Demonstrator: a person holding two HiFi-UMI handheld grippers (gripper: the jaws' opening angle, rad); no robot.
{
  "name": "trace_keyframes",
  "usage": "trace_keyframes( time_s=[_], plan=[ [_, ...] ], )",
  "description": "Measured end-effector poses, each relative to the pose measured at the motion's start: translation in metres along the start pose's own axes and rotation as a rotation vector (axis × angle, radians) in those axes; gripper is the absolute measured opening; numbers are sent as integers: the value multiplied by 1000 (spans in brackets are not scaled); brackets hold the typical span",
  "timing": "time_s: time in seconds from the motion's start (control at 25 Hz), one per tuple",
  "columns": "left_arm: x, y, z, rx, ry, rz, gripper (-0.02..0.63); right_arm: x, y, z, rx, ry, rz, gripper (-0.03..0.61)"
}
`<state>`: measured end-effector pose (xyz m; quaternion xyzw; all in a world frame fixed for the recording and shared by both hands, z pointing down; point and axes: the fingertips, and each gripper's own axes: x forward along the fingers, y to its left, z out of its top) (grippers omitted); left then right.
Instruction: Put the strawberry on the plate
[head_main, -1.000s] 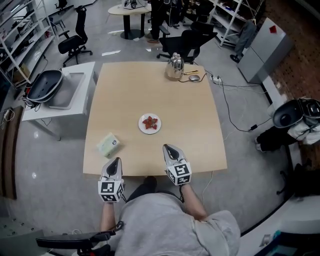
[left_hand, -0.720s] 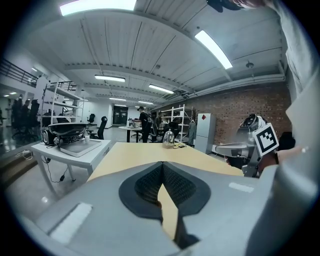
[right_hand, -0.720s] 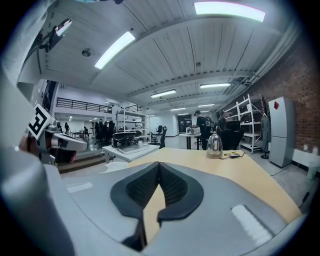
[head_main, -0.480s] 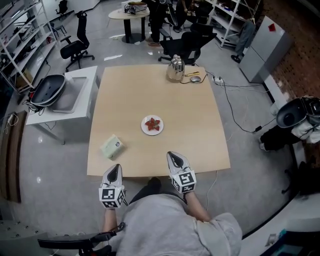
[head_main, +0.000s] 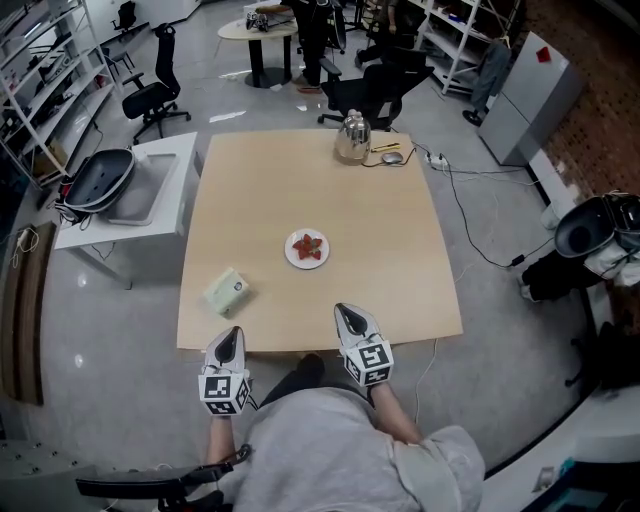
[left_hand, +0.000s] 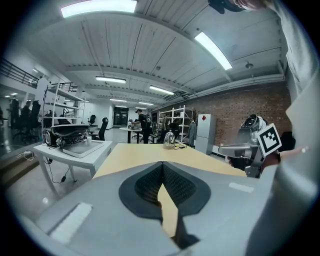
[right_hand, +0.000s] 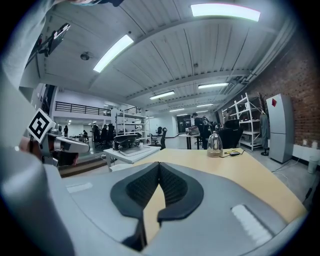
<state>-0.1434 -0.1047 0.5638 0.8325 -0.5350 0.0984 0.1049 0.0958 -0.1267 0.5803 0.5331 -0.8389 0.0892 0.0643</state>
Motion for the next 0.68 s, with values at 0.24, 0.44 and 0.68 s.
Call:
trace_keyframes(
  time_s=[0.24, 0.44, 0.68],
  plan=[
    [-4, 1, 2, -3, -7, 3, 20, -2, 3, 0, -1, -5, 2, 6],
    [-4, 0, 2, 0, -9, 2, 20, -3, 3, 2, -4, -5, 2, 6],
    [-4, 5, 4, 2, -12, 4, 20, 2, 5, 2, 8, -8, 1, 6]
  ],
)
